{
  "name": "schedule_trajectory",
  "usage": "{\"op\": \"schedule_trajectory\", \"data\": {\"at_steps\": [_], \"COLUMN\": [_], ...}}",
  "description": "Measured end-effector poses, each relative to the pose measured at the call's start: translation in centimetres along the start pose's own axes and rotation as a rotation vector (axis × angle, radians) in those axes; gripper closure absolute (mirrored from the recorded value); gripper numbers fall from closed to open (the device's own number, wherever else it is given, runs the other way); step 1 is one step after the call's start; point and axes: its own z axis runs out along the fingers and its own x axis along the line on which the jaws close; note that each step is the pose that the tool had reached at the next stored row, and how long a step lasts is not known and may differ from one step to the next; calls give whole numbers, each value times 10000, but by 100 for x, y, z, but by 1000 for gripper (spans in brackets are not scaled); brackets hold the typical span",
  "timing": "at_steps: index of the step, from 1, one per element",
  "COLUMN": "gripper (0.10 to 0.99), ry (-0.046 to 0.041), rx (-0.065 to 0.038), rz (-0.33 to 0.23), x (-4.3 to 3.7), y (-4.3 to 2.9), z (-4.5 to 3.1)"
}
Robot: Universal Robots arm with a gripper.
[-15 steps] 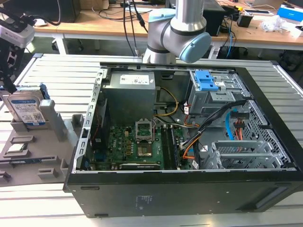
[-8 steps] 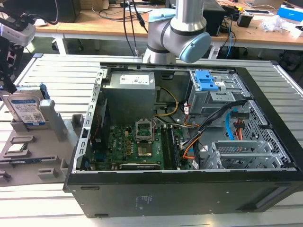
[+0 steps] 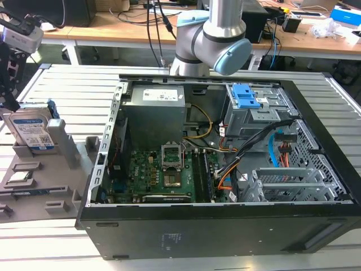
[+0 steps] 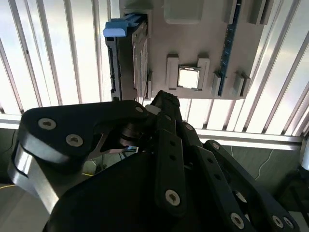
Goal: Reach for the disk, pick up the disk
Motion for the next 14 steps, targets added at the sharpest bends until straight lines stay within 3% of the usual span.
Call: {"op": "schedule_trajectory", "data": {"at_steps": [14], "gripper": [980], "ry": [45], "rx": [0], "rz": [-1176], "x": [0], "y": [0], "z": [0]}}
